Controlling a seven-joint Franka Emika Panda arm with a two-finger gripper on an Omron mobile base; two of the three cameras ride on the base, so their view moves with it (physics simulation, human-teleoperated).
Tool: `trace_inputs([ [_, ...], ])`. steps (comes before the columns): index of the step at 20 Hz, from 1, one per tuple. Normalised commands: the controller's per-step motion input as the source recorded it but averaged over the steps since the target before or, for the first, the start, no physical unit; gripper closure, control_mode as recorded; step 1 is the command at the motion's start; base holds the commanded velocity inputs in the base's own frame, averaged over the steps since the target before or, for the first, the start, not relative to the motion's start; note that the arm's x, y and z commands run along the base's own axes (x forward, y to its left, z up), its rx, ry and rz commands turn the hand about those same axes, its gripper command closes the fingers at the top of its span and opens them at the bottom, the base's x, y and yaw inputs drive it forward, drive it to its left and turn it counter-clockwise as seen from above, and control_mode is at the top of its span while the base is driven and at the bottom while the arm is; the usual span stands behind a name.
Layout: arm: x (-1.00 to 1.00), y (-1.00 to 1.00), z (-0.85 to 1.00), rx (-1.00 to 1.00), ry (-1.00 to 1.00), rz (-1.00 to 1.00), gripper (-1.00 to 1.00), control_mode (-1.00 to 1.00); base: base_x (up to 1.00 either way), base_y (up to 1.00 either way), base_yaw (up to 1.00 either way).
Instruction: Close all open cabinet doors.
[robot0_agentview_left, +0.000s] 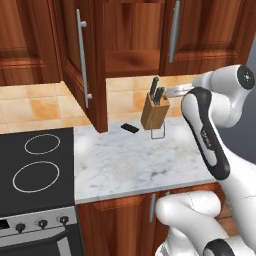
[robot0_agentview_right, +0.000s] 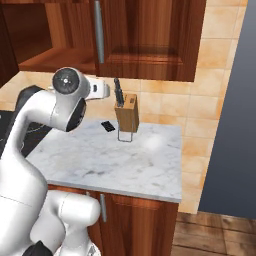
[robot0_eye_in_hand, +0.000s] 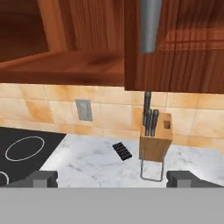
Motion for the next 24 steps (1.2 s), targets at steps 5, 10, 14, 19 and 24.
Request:
trace_inputs([
  [5,-1.0,0.64,-0.08,-0.2,-0.03,0.07,-1.0,-1.0,0.0,0.0,0.0],
  [10,-1.0,0.68,-0.23,-0.25,-0.17,0.12,-1.0,-1.0,0.0,0.0,0.0],
  [14,-1.0,0.62,0.0,-0.28,-0.24,0.1,-1.0,-1.0,0.0,0.0,0.0],
  [19,-1.0,0.57,0.0,-0.27,-0.22,0.07,-1.0,-1.0,0.0,0.0,0.0],
  [24,-1.0,0.52,0.0,-0.26,-0.17,0.04,-1.0,-1.0,0.0,0.0,0.0],
])
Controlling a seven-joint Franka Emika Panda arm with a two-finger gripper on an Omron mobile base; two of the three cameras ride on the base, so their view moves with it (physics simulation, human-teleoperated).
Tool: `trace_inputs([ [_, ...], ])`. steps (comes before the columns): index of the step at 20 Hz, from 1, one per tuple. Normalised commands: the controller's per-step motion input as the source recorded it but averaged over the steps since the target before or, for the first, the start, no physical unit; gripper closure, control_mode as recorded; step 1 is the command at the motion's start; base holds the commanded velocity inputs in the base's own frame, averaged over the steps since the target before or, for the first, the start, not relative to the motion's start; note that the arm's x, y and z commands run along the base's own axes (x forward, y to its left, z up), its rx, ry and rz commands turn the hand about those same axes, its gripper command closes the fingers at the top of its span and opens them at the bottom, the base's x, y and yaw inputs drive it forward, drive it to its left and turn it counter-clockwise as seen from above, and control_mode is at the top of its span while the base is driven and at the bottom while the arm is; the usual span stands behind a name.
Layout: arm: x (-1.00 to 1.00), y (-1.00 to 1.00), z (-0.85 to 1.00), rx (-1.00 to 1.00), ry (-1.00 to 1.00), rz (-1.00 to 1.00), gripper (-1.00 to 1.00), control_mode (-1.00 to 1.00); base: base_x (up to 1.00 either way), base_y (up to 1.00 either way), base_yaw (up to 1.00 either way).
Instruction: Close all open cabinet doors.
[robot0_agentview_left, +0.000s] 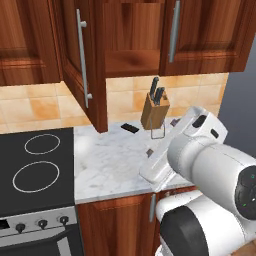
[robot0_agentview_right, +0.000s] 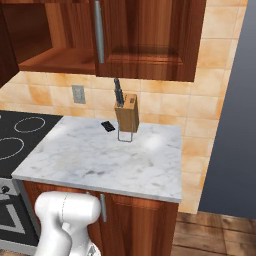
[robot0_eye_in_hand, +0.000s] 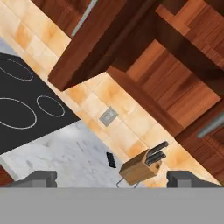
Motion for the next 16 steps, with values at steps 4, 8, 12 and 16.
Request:
trace_inputs([
  [4,-0.64,0.8,-0.01,-0.27,-0.14,0.06,-1.0,-1.0,0.0,0.0,0.0],
  [8,-0.14,0.94,-0.01,-0.24,-0.11,0.02,-1.0,-1.0,0.0,0.0,0.0],
  [12,0.05,1.0,0.0,-0.21,-0.1,0.0,-1.0,-1.0,0.0,0.0,0.0],
  [16,0.38,0.96,0.07,-0.21,-0.09,0.0,-1.0,-1.0,0.0,0.0,0.0],
])
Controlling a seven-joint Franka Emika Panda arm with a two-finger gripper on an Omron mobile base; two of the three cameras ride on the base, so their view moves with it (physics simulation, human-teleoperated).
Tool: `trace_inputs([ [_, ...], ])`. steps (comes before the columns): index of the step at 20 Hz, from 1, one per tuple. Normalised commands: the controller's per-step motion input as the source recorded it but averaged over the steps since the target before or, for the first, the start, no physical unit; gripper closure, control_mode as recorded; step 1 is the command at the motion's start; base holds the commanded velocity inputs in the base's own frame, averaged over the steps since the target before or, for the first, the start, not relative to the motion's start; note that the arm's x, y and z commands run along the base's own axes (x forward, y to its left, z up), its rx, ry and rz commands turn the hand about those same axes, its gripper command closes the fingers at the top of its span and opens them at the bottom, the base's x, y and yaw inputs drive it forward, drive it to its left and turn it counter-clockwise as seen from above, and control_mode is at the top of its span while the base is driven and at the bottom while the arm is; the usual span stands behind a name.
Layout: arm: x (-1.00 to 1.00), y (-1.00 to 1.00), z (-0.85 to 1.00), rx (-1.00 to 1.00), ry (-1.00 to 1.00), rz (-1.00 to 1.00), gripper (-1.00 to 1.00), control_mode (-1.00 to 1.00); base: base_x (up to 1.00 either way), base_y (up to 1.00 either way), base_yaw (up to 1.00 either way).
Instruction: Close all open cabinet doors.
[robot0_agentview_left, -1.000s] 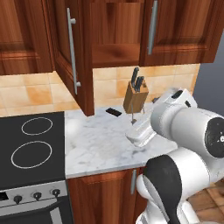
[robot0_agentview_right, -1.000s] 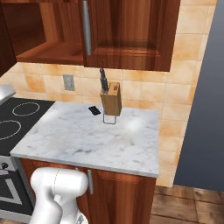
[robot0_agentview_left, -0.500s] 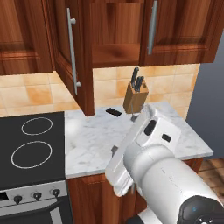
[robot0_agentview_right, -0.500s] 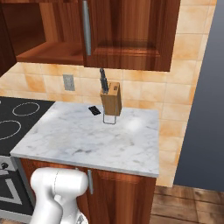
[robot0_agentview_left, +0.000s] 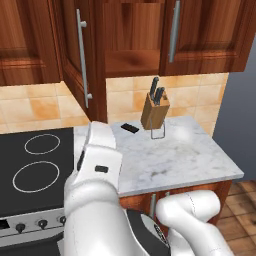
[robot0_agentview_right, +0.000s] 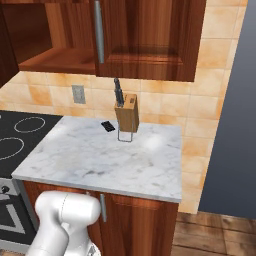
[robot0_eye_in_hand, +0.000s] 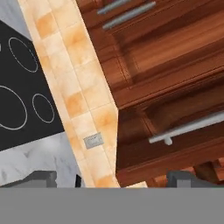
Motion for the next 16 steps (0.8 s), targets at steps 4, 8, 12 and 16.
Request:
trace_inputs([
  [4,0.75,0.57,0.11,-0.19,-0.01,-0.05,-1.0,-1.0,0.0,0.0,0.0],
  [8,0.91,0.23,0.12,-0.18,0.0,-0.14,-1.0,-1.0,0.0,0.0,0.0],
  [12,0.94,0.18,0.07,-0.16,0.0,-0.14,-1.0,-1.0,0.0,0.0,0.0],
  [16,0.79,0.21,0.01,-0.15,0.0,-0.16,-1.0,-1.0,0.0,0.0,0.0],
])
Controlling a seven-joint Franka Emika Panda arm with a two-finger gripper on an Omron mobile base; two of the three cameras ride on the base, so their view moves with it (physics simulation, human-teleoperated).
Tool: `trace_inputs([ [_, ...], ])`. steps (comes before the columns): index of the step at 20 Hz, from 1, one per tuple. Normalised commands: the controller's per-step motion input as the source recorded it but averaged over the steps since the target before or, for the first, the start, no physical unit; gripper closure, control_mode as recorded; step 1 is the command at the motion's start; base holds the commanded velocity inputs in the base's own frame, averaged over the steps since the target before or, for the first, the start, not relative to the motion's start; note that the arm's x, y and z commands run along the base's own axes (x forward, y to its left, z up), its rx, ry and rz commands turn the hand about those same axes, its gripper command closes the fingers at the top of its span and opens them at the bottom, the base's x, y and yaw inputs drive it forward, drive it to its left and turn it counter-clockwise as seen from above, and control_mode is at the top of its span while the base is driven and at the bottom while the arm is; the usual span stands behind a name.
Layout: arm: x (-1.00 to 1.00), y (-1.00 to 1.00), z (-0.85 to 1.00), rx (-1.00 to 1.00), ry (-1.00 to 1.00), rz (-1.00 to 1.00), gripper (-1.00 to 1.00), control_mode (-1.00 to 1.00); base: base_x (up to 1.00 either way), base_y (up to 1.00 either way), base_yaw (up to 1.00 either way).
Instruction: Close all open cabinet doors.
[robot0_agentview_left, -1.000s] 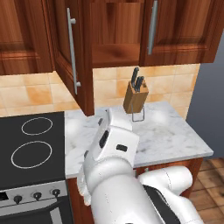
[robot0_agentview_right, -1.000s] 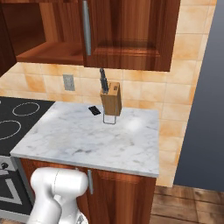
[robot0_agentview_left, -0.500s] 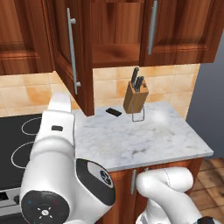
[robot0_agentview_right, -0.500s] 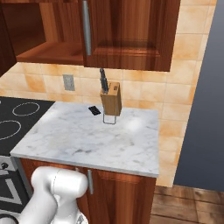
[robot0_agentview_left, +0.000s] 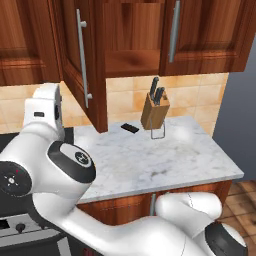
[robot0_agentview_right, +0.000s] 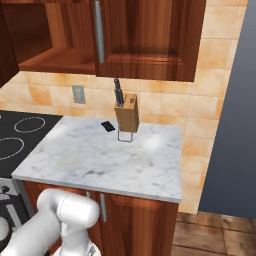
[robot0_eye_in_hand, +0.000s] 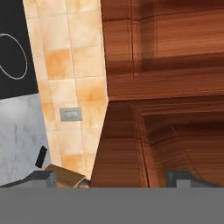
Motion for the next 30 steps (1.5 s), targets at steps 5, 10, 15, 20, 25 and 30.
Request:
trace_inputs([
  [5,0.59,0.14,0.0,-0.14,0.02,-0.23,-1.0,-1.0,0.0,0.0,0.0],
  [10,0.29,0.01,0.1,-0.13,0.02,-0.26,-1.0,-1.0,0.0,0.0,0.0],
  [15,0.0,-0.12,0.12,-0.11,0.01,-0.2,-1.0,-1.0,0.0,0.0,0.0],
  [20,0.01,-0.35,0.04,-0.08,0.02,-0.14,-1.0,-1.0,0.0,0.0,0.0],
  [25,0.18,-0.51,0.01,-0.02,0.07,-0.08,-1.0,-1.0,0.0,0.0,0.0],
  [30,0.14,-0.61,0.0,-0.02,0.05,-0.01,-1.0,-1.0,0.0,0.0,0.0],
])
